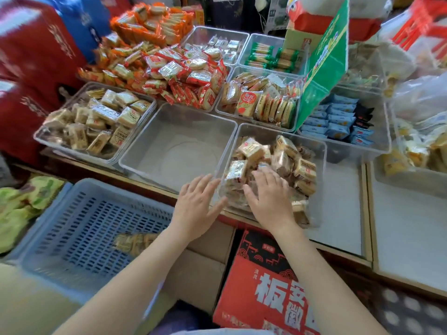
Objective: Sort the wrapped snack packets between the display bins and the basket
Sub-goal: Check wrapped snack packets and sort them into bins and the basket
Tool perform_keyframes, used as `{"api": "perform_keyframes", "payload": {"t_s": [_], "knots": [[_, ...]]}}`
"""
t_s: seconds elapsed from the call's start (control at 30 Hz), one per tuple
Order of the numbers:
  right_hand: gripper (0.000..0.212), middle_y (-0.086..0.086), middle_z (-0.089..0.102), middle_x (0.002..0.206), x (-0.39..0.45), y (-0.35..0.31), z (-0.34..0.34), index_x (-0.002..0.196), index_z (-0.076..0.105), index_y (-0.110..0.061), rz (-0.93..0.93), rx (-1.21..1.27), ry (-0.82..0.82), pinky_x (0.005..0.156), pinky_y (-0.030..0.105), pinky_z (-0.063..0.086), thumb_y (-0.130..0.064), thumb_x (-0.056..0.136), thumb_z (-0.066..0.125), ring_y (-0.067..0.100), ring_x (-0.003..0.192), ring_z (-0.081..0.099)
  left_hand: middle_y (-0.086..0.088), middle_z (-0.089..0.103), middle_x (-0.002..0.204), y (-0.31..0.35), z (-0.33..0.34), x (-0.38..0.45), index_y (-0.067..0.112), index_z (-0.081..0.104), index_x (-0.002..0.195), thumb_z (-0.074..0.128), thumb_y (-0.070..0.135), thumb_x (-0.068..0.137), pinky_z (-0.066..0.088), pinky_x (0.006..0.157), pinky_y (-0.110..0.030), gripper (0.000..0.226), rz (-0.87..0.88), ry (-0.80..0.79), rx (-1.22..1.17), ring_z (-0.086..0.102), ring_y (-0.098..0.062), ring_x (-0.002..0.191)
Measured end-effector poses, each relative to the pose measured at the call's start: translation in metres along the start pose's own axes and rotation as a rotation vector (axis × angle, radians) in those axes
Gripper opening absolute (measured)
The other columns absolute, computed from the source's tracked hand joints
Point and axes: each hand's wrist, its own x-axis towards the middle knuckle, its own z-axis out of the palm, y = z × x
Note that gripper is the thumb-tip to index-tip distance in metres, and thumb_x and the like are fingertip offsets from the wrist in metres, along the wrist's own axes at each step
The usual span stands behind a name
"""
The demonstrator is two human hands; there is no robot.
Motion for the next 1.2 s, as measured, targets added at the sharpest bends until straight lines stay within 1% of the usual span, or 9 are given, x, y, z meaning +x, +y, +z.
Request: {"api": "perform_keyframes", "payload": {"t_s": [0.1,0.17,0.27,0.37,0.53,0.67,0.8,1.03,1.2], "knots": [[0.044,0.009,0.056,0.139,-0.047,-0.021,0.012,0.138,0.055,-0.011,-0.043,0.042,0.001,0.112,0.042,0.033,-0.037,0.103,0.05,0.028,0.134,0.046,-0.006,0.056,0.146,-0.031,-0.011,-0.059,0.017,0.054,0.145,0.027,0.064,0.094,0.039,0.111,-0.046,0.075,-0.041,-0.021,-0.006,0.049,-0.028,0.137],[0.046,0.006,0.055,0.138,-0.079,-0.038,0.026,0.142,0.051,-0.011,-0.042,0.031,-0.095,0.11,0.04,0.036,-0.036,0.103,0.049,0.026,0.132,0.047,-0.005,0.056,0.145,-0.056,-0.015,-0.093,0.015,0.053,0.146,0.029,0.064,0.093,0.042,0.108,-0.044,0.076,-0.082,-0.094,0.01,0.049,-0.027,0.136],[0.054,0.002,0.048,0.145,-0.12,-0.067,0.053,0.152,0.04,-0.016,-0.043,-0.023,-0.238,0.11,0.038,0.035,-0.041,0.104,0.046,0.022,0.136,0.042,-0.002,0.052,0.15,-0.087,-0.021,-0.132,0.018,0.047,0.151,0.042,0.057,0.1,0.041,0.109,-0.041,0.064,-0.103,-0.144,0.022,0.046,-0.024,0.138],[0.054,0.001,0.047,0.146,-0.139,-0.11,0.076,0.151,0.04,-0.017,-0.033,-0.033,-0.218,0.108,0.038,0.035,-0.041,0.103,0.047,0.021,0.135,0.042,0.002,0.046,0.153,-0.116,-0.032,-0.159,0.021,0.041,0.154,0.047,0.05,0.103,0.036,0.112,-0.04,0.058,-0.066,-0.095,-0.011,0.039,-0.021,0.142],[0.052,0.002,0.047,0.145,-0.141,-0.221,0.107,0.149,0.043,-0.015,-0.058,-0.062,-0.134,0.109,0.038,0.037,-0.039,0.103,0.05,0.022,0.136,0.043,-0.001,0.053,0.148,-0.195,-0.072,-0.208,0.017,0.048,0.149,0.029,0.062,0.094,0.04,0.108,-0.042,0.073,-0.012,0.016,-0.08,0.046,-0.023,0.138],[0.053,0.002,0.043,0.15,-0.145,-0.322,0.142,0.151,0.04,-0.017,-0.099,-0.078,-0.184,0.112,0.038,0.034,-0.041,0.104,0.047,0.021,0.141,0.038,-0.005,0.059,0.142,-0.29,-0.1,-0.261,0.014,0.053,0.145,0.034,0.059,0.096,0.049,0.103,-0.047,0.069,-0.068,0.093,-0.115,0.053,-0.027,0.132],[0.05,0.001,0.042,0.146,-0.144,-0.389,0.161,0.149,0.04,-0.02,-0.13,-0.106,-0.216,0.11,0.038,0.037,-0.042,0.104,0.046,0.02,0.136,0.04,-0.003,0.058,0.142,-0.345,-0.121,-0.292,0.016,0.052,0.146,0.03,0.062,0.095,0.045,0.103,-0.042,0.072,-0.133,0.089,-0.116,0.052,-0.025,0.133],[0.052,0.001,0.039,0.149,-0.111,-0.408,0.168,0.152,0.037,-0.019,-0.075,-0.113,-0.226,0.113,0.038,0.035,-0.042,0.106,0.044,0.019,0.139,0.036,-0.005,0.06,0.139,-0.379,-0.136,-0.266,0.011,0.054,0.143,0.031,0.059,0.097,0.048,0.1,-0.043,0.07,-0.089,0.089,-0.131,0.055,-0.026,0.129],[0.053,0.003,0.04,0.147,-0.058,-0.408,0.163,0.151,0.039,-0.017,-0.099,-0.096,-0.143,0.112,0.036,0.036,-0.043,0.105,0.045,0.02,0.137,0.038,-0.005,0.061,0.138,-0.383,-0.156,-0.232,0.012,0.056,0.142,0.032,0.058,0.098,0.049,0.1,-0.04,0.068,-0.069,0.104,-0.055,0.057,-0.026,0.128]]}}
